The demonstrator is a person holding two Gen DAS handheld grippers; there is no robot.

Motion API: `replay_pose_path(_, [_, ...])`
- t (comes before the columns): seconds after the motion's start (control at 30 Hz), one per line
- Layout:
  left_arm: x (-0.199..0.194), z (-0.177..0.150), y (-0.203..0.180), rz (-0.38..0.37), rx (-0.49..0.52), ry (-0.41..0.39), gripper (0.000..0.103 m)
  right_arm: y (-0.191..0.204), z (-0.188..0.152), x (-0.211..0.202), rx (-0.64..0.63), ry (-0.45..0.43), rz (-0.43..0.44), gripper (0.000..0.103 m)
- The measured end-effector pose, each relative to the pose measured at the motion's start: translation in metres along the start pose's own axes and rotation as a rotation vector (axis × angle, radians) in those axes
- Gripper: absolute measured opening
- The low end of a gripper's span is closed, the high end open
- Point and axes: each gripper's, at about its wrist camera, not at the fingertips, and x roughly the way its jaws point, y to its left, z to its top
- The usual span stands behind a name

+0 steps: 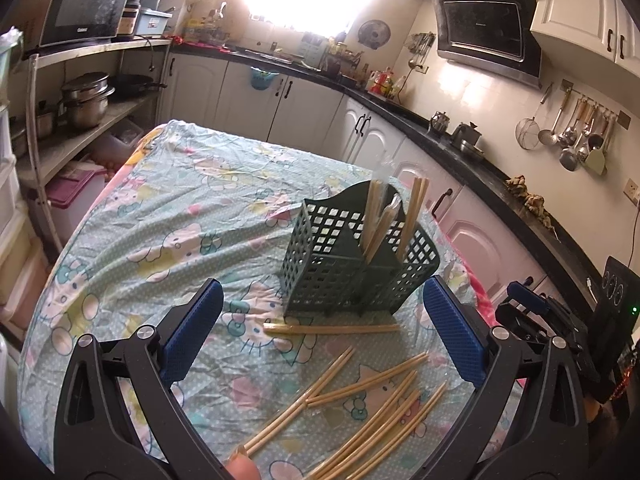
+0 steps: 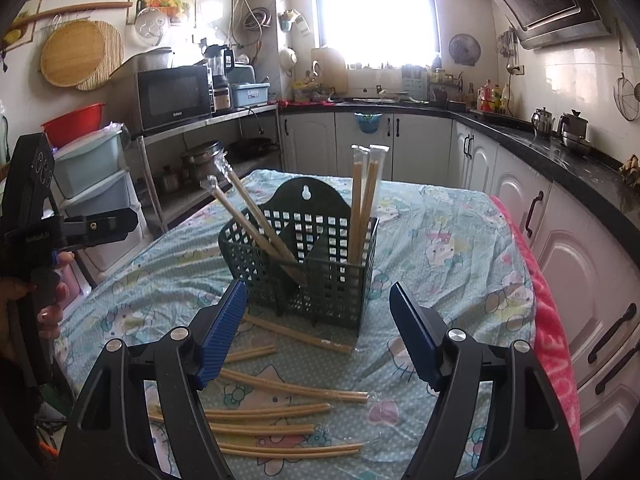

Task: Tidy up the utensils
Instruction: 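Withdraw both open grippers from the basket toward the loose chopsticks, then lower both open grippers onto the loose wooden chopsticks on the cloth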

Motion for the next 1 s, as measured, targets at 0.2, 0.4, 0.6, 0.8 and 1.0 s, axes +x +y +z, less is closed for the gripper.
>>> replay_pose_path(0.2, [0.003, -0.010, 0.007, 0.011, -0.002, 0.017, 0.092, 0.003, -0.009, 0.006, -0.011, 0.027, 0.011, 0.072])
replay_pose_path(0.4, [0.013, -0.023, 0.008, 0.013, 0.004, 0.061, 0.092, 0.001, -0.022, 0.015, -0.015, 0.066, 0.020, 0.072])
replay_pose_path(0.6, [0.023, -0.039, 0.010, 0.022, 0.005, 0.115, 0.092, -0.005, -0.039, 0.027, -0.010, 0.121, 0.016, 0.071])
replay_pose_path(0.8, [0.019, -0.058, 0.019, 0.044, -0.008, 0.138, 0.092, -0.012, -0.052, 0.038, -0.004, 0.161, 0.013, 0.071])
replay_pose_path(1.0, [0.010, -0.078, 0.028, 0.060, -0.040, 0.147, 0.092, -0.019, -0.063, 0.051, -0.001, 0.197, 0.005, 0.071])
